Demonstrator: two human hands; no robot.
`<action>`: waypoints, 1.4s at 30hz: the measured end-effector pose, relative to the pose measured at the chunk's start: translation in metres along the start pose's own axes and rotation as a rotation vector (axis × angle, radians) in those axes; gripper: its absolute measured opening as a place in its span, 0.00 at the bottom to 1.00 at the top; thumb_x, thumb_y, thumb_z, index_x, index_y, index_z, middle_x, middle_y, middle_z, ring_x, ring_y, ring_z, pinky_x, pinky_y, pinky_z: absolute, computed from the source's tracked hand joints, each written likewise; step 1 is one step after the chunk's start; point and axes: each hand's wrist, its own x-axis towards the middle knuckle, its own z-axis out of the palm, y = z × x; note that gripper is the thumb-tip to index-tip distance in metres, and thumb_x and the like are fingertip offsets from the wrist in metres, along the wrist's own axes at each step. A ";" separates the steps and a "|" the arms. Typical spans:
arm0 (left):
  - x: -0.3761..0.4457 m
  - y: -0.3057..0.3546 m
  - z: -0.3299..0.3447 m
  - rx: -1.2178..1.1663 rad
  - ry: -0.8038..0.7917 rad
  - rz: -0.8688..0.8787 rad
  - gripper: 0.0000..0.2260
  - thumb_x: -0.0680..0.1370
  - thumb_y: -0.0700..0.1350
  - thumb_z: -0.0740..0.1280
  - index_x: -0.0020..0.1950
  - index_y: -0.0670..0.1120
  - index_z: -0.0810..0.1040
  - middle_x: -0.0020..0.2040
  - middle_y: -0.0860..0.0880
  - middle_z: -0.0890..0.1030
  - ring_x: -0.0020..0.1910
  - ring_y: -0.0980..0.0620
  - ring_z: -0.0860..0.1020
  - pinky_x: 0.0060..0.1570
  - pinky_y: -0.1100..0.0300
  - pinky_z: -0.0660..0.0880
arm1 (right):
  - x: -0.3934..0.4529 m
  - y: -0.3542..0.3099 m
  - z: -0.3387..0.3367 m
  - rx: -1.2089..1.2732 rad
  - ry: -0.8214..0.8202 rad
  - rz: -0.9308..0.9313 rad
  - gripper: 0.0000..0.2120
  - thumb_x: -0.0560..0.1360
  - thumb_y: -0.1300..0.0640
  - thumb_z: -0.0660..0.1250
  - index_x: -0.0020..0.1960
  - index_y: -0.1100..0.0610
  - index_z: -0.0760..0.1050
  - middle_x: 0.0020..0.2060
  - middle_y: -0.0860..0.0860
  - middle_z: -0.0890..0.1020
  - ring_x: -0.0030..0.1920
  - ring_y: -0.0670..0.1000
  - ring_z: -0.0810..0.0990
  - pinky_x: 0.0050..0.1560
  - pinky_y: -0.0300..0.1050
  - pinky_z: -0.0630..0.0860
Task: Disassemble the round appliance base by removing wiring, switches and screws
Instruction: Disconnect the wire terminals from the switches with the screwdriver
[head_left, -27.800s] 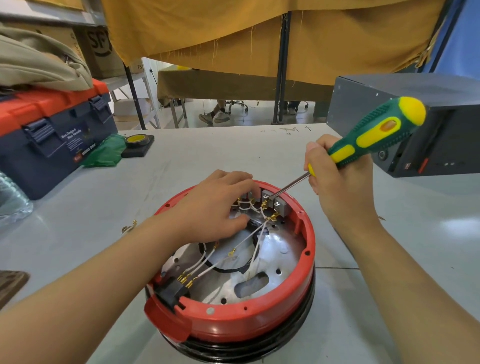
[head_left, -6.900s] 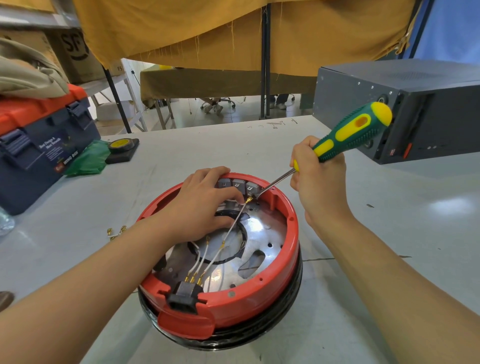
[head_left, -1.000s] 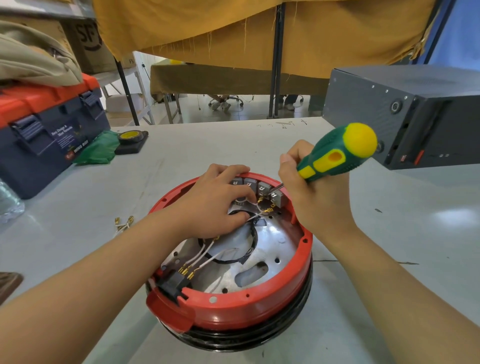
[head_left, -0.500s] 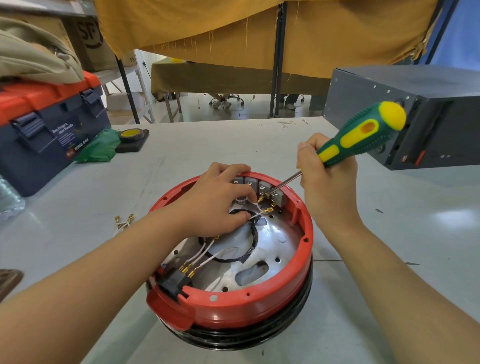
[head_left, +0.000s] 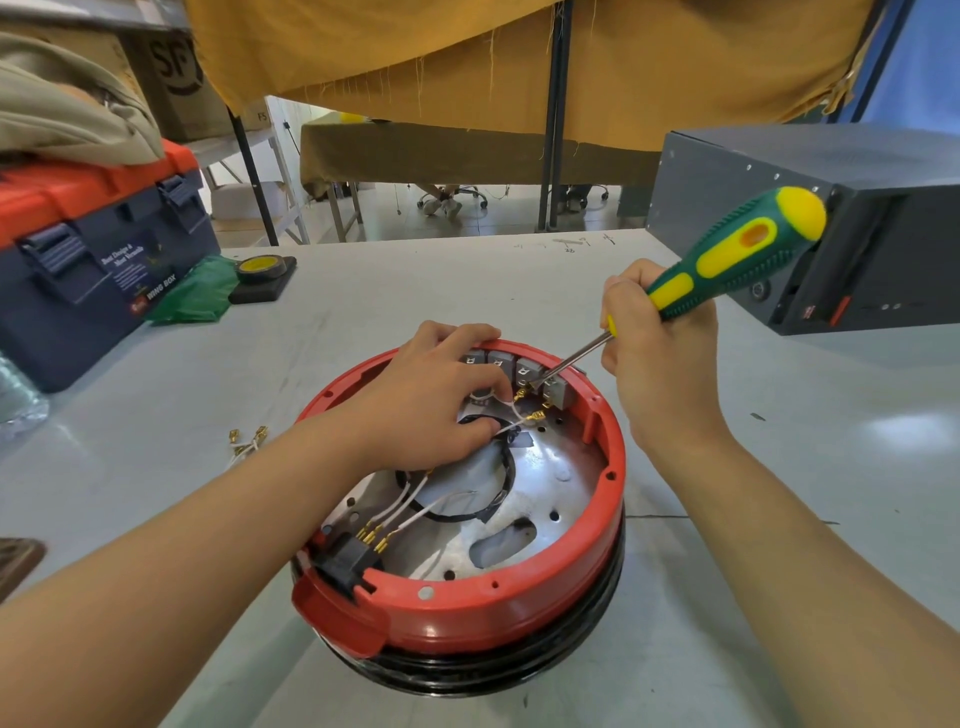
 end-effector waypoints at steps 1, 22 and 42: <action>0.000 0.000 0.000 -0.001 0.000 0.000 0.13 0.75 0.54 0.65 0.59 0.59 0.74 0.75 0.54 0.57 0.71 0.48 0.55 0.69 0.52 0.59 | 0.000 0.000 0.000 0.003 0.002 0.003 0.13 0.69 0.59 0.60 0.27 0.51 0.62 0.21 0.43 0.63 0.23 0.42 0.62 0.25 0.30 0.61; 0.000 0.001 0.000 -0.004 0.004 -0.002 0.13 0.75 0.53 0.64 0.59 0.58 0.75 0.75 0.53 0.57 0.70 0.47 0.56 0.69 0.52 0.59 | -0.012 -0.007 0.002 -0.183 -0.091 -0.218 0.14 0.73 0.59 0.60 0.30 0.49 0.64 0.20 0.43 0.68 0.25 0.41 0.69 0.29 0.27 0.63; 0.000 0.004 -0.001 0.020 0.007 -0.015 0.12 0.76 0.53 0.64 0.60 0.57 0.74 0.75 0.53 0.57 0.71 0.47 0.56 0.68 0.54 0.58 | 0.003 -0.001 0.000 0.001 0.004 0.052 0.17 0.68 0.59 0.60 0.22 0.48 0.63 0.21 0.42 0.62 0.23 0.43 0.59 0.25 0.33 0.59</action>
